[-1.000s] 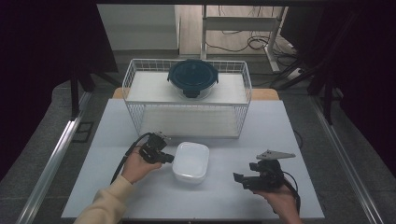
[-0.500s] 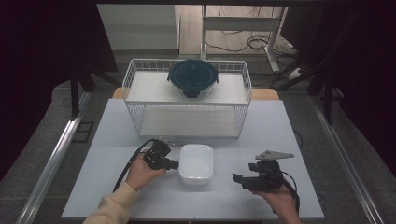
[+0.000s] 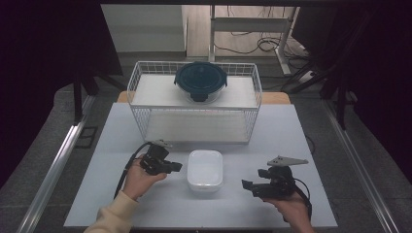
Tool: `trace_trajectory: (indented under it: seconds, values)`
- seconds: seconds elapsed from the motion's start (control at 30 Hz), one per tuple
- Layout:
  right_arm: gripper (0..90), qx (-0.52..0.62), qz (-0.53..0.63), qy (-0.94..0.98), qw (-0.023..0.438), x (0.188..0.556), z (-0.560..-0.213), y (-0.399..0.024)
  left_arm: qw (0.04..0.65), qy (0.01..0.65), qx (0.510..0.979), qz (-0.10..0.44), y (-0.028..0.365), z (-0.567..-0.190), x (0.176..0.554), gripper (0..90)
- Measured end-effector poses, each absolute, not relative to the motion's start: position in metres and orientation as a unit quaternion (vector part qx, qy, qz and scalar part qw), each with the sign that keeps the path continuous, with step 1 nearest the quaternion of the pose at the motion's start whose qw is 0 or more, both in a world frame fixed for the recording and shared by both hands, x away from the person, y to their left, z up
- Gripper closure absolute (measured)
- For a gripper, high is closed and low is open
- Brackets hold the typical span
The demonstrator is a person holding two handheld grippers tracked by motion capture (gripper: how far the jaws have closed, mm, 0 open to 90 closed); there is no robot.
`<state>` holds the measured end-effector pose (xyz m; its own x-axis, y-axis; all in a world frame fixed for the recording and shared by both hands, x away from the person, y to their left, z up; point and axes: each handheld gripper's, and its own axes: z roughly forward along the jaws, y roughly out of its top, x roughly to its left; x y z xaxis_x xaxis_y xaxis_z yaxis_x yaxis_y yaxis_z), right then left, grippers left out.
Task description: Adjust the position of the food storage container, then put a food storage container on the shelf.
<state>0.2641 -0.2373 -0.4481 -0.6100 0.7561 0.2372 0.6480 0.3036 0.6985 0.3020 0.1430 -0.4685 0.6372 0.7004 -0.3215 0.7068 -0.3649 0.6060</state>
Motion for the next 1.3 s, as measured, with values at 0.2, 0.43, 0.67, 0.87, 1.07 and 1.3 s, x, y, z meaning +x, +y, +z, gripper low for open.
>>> trace_trajectory:
  seconds: [0.2, 0.43, 0.67, 0.87, 1.07, 1.3]
  values:
    - [20.5, 0.434, 0.397, 0.806, 0.069, 0.264, -0.449, -0.236, 0.4, 0.447, 0.799, 0.03, 0.158, -0.455, 0.275, 72.3]
    - [20.4, 0.431, 0.402, 0.805, 0.072, 0.263, -0.446, -0.236, 0.397, 0.487, 0.777, 0.04, 0.174, -0.452, 0.258, 31.5]
    - [20.4, 0.43, 0.403, 0.805, 0.072, 0.263, -0.447, -0.236, 0.401, 0.493, 0.771, 0.04, 0.179, -0.452, 0.256, 28.2]
    - [20.4, 0.428, 0.404, 0.805, 0.07, 0.264, -0.446, -0.236, 0.398, 0.492, 0.774, 0.033, 0.179, -0.457, 0.258, 27.6]
    - [20.4, 0.43, 0.407, 0.803, 0.072, 0.262, -0.444, -0.237, 0.397, 0.491, 0.775, 0.031, 0.177, -0.459, 0.259, 27.2]
    - [20.4, 0.429, 0.408, 0.803, 0.069, 0.261, -0.444, -0.236, 0.403, 0.492, 0.771, 0.024, 0.176, -0.462, 0.259, 27.1]
